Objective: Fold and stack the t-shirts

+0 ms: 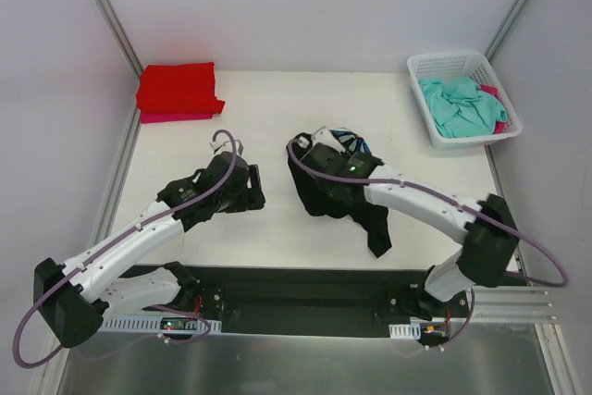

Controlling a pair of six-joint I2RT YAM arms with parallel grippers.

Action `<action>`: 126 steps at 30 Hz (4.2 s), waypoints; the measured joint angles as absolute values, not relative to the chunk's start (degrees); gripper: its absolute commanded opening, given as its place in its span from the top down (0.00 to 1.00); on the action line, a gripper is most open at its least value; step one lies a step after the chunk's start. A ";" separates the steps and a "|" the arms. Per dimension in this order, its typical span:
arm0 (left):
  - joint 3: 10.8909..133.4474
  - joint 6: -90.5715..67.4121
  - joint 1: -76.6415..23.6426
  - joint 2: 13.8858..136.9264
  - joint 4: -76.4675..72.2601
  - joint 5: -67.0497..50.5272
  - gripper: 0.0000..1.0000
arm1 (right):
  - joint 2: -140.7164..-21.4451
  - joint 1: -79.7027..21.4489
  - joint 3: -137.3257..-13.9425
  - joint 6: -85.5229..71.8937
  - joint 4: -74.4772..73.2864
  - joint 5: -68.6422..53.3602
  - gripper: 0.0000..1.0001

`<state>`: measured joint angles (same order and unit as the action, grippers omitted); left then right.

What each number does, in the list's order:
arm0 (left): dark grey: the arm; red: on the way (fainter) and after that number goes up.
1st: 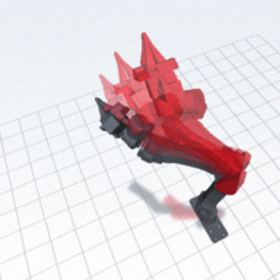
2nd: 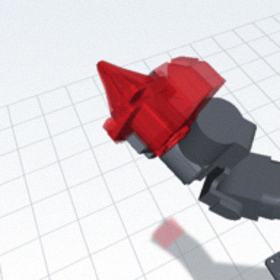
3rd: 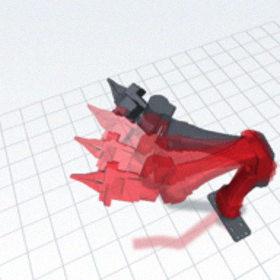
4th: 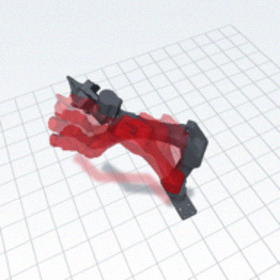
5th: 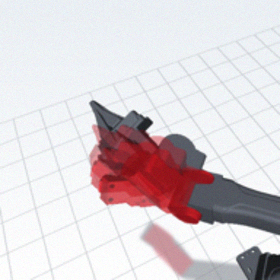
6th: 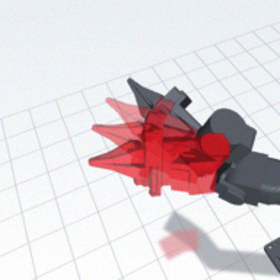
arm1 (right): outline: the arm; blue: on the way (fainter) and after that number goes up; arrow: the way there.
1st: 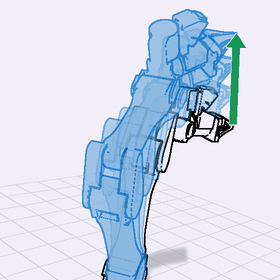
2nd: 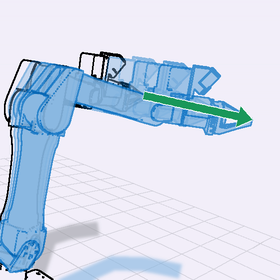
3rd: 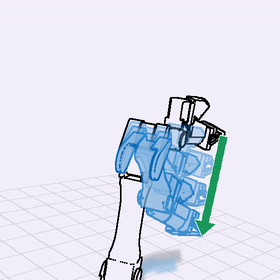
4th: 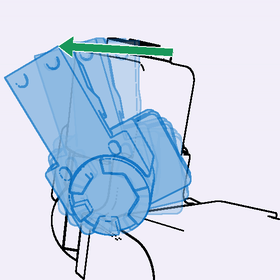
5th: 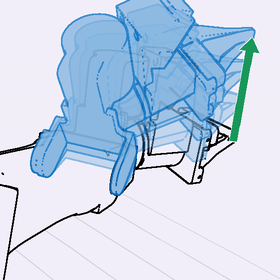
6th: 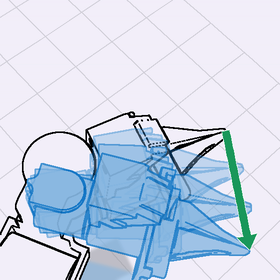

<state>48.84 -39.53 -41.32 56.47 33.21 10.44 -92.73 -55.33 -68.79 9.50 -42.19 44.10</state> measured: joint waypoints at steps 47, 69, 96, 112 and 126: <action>54.06 -44.31 -57.06 78.72 21.19 9.47 0.33 | -68.90 -42.72 -127.42 20.78 -22.11 18.96 0.99; 51.55 -43.40 -59.77 82.17 -4.03 12.21 0.41 | -65.91 -42.72 -123.39 19.31 -28.29 17.93 0.99; 39.07 -36.29 -68.79 69.12 -11.66 11.88 0.28 | -67.09 -42.13 -121.36 20.10 -29.58 18.79 0.99; 37.63 -31.46 -68.79 75.77 -15.68 0.01 0.29 | -67.20 -42.02 -121.47 19.25 -30.52 18.72 0.99; 40.01 -32.27 -68.79 84.23 -20.69 -1.43 0.36 | -66.74 -41.87 -121.49 19.05 -30.87 17.91 0.99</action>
<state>40.01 -32.27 -68.79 84.23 -20.69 -1.43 -66.74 -41.87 -121.49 19.05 -30.87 17.91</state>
